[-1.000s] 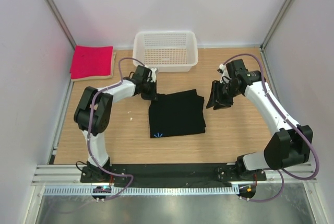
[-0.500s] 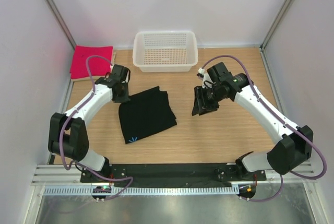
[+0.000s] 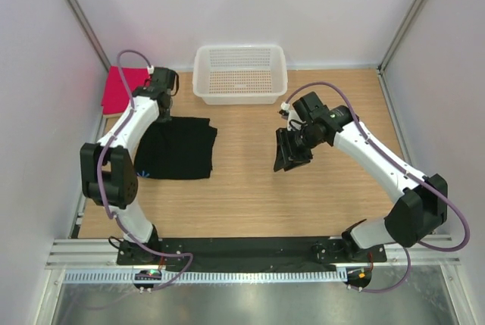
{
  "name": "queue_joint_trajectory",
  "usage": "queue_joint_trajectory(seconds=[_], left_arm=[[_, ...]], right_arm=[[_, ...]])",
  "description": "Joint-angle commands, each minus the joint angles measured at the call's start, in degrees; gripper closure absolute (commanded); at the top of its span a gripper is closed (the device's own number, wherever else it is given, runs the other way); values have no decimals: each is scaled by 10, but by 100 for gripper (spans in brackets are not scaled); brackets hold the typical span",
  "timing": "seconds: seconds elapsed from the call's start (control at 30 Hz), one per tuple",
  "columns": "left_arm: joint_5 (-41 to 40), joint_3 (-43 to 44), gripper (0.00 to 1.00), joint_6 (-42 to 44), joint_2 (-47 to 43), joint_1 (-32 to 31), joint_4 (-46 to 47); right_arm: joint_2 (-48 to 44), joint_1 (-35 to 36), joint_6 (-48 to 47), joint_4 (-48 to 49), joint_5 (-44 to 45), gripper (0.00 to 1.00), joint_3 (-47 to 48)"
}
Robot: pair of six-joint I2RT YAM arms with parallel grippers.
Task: Fold and stack the t-shirts
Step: Neatly place the folded tshirt to the corner
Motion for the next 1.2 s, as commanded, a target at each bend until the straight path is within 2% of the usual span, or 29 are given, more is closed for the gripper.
queue_joint_trajectory(seconds=[0.0, 0.2, 0.73, 1.17], left_arm=[[-68, 73, 100, 67, 44, 19, 24], [-79, 159, 100, 111, 107, 57, 41], [-94, 396, 100, 183, 244, 85, 118], [-92, 503, 100, 216, 289, 97, 175]], right_arm=[[0, 7, -8, -11, 14, 54, 22], [13, 6, -18, -16, 34, 54, 20], [63, 4, -23, -16, 46, 54, 16], [105, -17, -18, -7, 30, 54, 15]])
